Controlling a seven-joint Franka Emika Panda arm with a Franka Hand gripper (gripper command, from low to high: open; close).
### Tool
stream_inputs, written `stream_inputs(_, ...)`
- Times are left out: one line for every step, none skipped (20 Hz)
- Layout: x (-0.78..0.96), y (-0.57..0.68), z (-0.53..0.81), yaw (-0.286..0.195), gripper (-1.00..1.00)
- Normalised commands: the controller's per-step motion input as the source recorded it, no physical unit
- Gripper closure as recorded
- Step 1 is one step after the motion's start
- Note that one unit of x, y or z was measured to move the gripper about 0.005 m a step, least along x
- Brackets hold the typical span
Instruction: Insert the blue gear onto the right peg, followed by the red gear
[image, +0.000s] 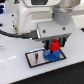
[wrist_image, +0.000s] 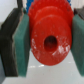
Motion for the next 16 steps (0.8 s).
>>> stream_inputs(0.22, -0.06, 0.03, 0.000, 1.00)
stream_inputs(0.23, -0.10, -0.01, 0.000, 1.00)
stream_inputs(0.22, -0.09, -0.04, 0.000, 1.00)
stream_inputs(0.21, -0.11, -0.08, 0.000, 1.00)
stream_inputs(0.22, -0.12, -0.15, 0.000, 1.00)
stream_inputs(0.21, -0.13, -0.14, 0.000, 1.00)
stream_inputs(0.21, -0.14, -0.20, 0.000, 1.00)
stream_inputs(0.21, -0.13, -0.21, 0.000, 1.00)
stream_inputs(0.25, -0.11, -0.21, 0.000, 1.00)
stream_inputs(0.24, -0.08, -0.21, 0.000, 1.00)
stream_inputs(0.21, -0.08, -0.26, 0.000, 1.00)
stream_inputs(0.22, -0.04, -0.18, 0.000, 1.00)
stream_inputs(0.23, -0.04, -0.20, 0.000, 1.00)
stream_inputs(0.15, -0.02, -0.21, 0.000, 1.00)
stream_inputs(0.15, 0.00, -0.22, 0.000, 1.00)
stream_inputs(0.19, 0.00, -0.26, 0.000, 1.00)
